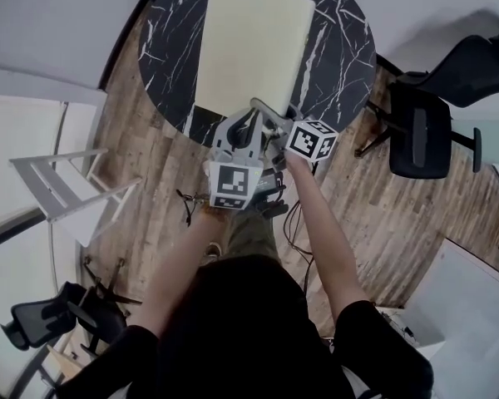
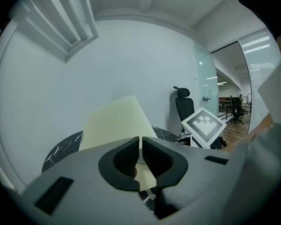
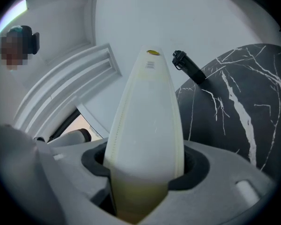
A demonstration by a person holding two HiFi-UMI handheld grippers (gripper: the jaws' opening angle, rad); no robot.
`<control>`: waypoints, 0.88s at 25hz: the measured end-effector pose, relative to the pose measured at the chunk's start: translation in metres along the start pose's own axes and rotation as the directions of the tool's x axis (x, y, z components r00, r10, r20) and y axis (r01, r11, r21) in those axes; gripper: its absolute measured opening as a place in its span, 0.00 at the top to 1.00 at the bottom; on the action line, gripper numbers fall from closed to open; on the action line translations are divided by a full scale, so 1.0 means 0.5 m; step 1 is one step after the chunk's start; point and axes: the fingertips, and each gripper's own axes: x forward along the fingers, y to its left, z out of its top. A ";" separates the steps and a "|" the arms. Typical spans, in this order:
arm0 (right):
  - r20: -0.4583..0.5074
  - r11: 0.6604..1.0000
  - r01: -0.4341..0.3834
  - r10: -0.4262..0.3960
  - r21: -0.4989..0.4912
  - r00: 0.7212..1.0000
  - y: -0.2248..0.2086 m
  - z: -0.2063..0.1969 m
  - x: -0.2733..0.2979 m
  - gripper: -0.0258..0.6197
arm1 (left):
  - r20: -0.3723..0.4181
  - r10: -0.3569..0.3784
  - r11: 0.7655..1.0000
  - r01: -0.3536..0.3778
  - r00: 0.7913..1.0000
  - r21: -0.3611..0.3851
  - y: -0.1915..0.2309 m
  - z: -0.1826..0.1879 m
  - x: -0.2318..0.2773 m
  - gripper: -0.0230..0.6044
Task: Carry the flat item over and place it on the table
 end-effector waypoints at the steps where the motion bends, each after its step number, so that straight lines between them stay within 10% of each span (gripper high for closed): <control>1: -0.004 1.000 -0.001 0.001 0.005 1.000 -0.007 0.000 0.003 0.49 | -0.004 -0.002 1.000 0.002 1.000 -0.002 0.001 -0.003 0.008 0.94; 22: -0.013 0.973 0.229 -0.229 0.003 0.973 -0.156 -0.008 -0.005 0.28 | -0.012 -0.061 0.998 0.061 0.998 -0.004 -0.029 -0.045 0.082 0.94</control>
